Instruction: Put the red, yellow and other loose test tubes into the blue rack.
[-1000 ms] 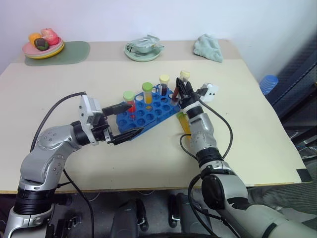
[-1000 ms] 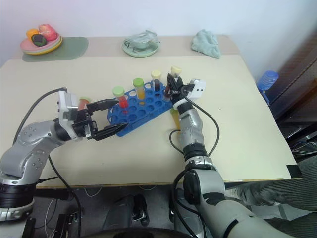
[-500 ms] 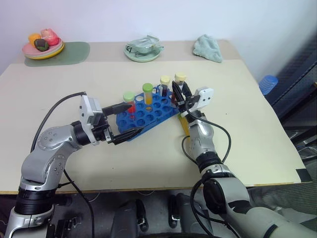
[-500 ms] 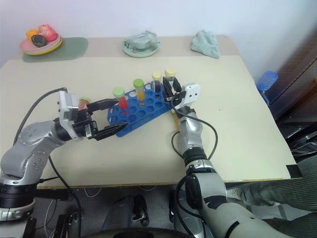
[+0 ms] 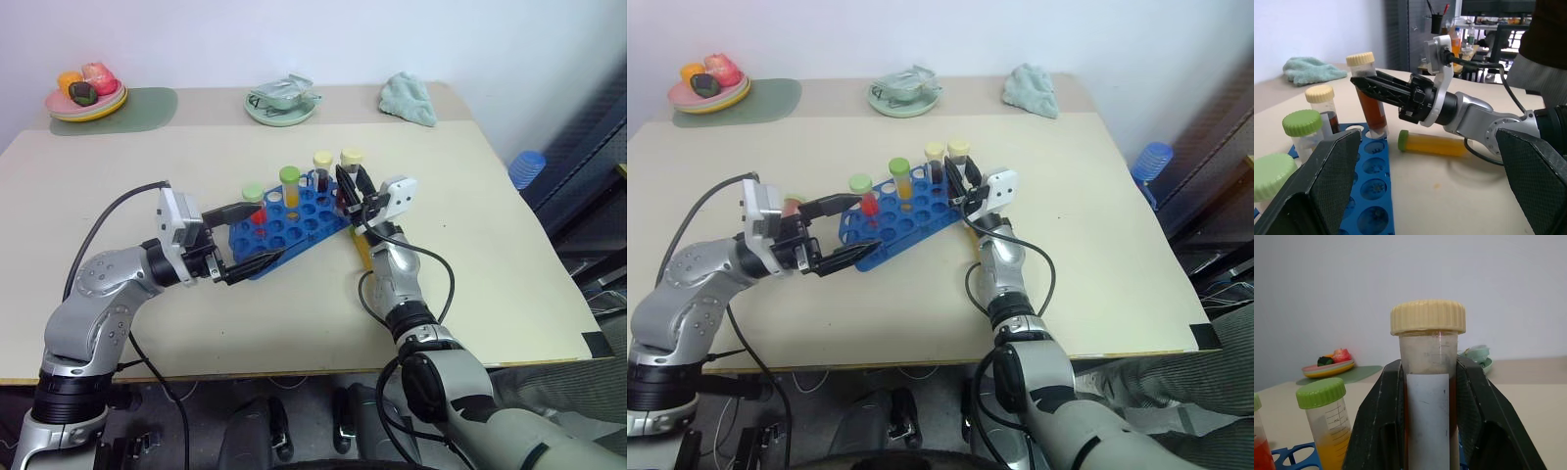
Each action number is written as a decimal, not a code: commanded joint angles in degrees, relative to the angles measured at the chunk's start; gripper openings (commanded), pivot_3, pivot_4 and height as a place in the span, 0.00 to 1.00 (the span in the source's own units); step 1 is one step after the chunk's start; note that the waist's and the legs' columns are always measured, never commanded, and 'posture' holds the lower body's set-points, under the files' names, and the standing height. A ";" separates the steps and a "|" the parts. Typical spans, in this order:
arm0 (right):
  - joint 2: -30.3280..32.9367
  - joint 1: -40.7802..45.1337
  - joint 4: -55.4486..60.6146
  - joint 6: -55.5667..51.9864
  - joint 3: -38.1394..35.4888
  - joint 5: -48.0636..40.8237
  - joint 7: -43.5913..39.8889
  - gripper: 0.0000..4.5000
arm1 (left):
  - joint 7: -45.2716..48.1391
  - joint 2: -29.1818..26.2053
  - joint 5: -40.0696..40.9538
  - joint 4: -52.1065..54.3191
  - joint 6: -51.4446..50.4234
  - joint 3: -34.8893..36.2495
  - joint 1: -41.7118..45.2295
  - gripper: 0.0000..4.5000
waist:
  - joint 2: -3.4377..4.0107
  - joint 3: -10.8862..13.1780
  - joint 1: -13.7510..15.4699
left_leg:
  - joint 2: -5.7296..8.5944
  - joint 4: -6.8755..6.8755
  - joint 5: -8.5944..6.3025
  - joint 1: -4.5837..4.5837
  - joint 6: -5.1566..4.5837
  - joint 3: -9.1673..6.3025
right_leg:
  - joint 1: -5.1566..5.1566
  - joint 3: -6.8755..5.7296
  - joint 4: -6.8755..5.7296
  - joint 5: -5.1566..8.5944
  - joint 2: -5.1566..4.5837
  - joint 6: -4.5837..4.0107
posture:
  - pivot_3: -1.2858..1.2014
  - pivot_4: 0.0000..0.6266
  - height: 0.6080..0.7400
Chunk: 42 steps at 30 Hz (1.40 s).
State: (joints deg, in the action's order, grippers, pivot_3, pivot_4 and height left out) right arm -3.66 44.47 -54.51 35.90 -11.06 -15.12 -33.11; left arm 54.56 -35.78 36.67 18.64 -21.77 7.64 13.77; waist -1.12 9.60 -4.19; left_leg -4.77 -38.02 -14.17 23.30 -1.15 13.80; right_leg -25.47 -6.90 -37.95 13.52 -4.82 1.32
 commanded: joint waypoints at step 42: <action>13.95 -11.24 48.18 -33.41 8.76 13.40 10.03 1.00 | 1.24 0.37 -0.38 0.07 2.22 -0.15 -0.98 1.00 | 0.00 0.02 0.27 | 0.05 0.20 -0.01 0.29 0.02 0.00 | -0.34 -0.02 0.14 0.14 -0.21 -0.14 | 0.52 0.24 1.00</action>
State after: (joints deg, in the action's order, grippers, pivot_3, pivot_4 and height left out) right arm 8.77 34.01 -15.28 11.39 -2.80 -1.11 -22.48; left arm 54.92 -35.45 36.63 18.34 -21.18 7.58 12.15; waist -1.12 9.62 -3.92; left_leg -4.72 -37.80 -14.18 23.60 -1.13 13.79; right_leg -25.83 -6.92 -37.79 13.67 -5.03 1.16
